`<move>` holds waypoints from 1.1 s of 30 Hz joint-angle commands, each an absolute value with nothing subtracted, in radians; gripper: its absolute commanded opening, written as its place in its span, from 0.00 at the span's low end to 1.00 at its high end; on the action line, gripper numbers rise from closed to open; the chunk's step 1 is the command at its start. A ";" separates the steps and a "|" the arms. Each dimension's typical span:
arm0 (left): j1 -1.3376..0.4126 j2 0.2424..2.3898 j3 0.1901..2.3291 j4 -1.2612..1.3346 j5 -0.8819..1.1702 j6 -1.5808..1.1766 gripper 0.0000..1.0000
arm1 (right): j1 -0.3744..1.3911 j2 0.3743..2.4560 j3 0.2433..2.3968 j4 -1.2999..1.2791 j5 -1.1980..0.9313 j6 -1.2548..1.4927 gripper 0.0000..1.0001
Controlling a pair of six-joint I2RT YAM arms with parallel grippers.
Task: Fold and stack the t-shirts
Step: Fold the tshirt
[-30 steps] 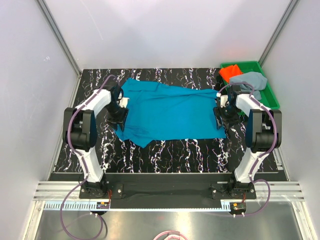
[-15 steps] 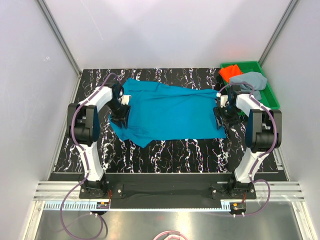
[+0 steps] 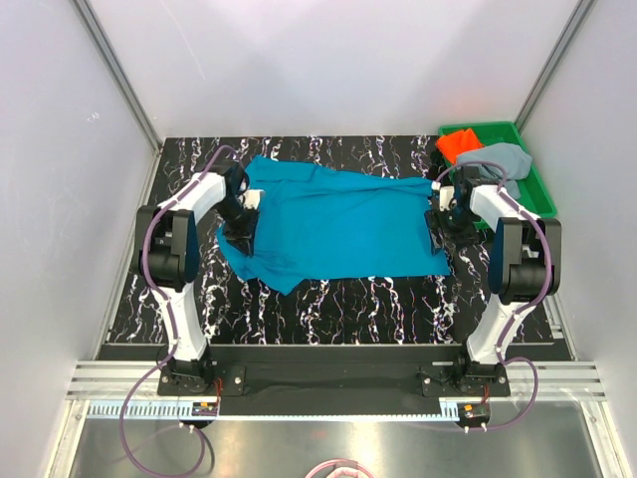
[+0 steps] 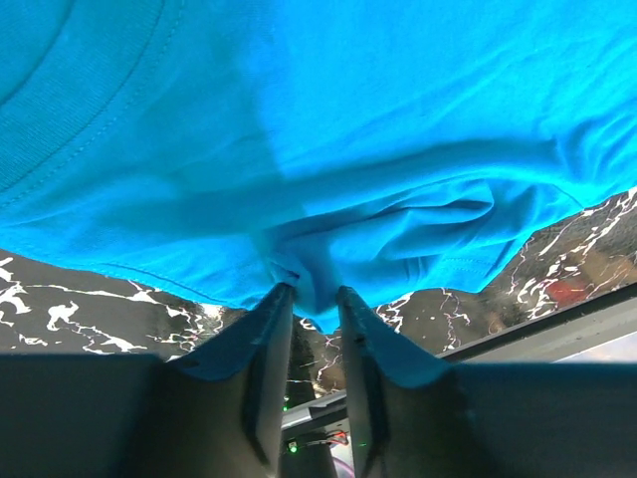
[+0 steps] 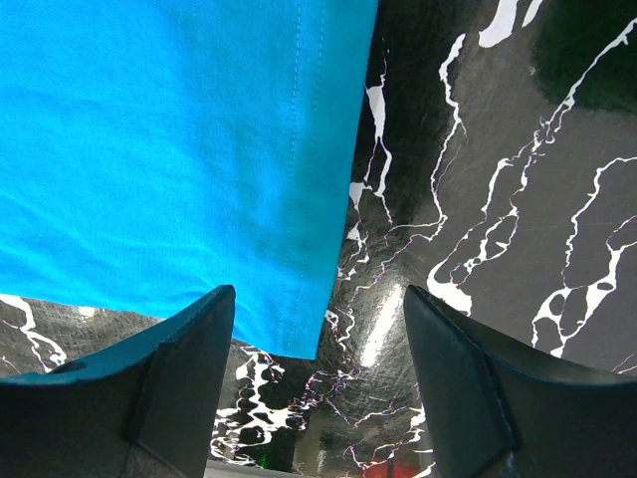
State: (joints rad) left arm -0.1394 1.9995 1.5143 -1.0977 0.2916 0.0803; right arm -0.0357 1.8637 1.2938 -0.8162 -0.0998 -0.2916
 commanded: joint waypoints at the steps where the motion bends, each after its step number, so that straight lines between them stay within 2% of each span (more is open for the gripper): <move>1: -0.144 1.964 1.516 -1.091 0.322 0.086 0.16 | -0.037 1.844 1.304 -0.818 -0.123 -0.284 0.76; 3: -0.144 1.954 1.500 -1.086 0.324 0.083 0.03 | -0.037 1.844 1.296 -0.813 -0.126 -0.281 0.75; 4: -0.144 1.945 1.496 -1.086 0.327 0.084 0.00 | -0.037 1.845 1.295 -0.815 -0.129 -0.281 0.75; 19: -0.144 1.881 1.506 -1.088 0.268 0.086 0.00 | -0.049 1.917 1.290 -0.805 -0.067 -0.241 0.76; 27: -0.144 1.881 1.526 -1.092 0.270 0.084 0.00 | -0.057 1.968 1.319 -0.883 -0.115 -0.210 0.71; 33: -0.143 1.888 1.548 -1.094 0.270 0.086 0.00 | -0.057 1.890 1.256 -0.949 -0.133 -0.198 0.69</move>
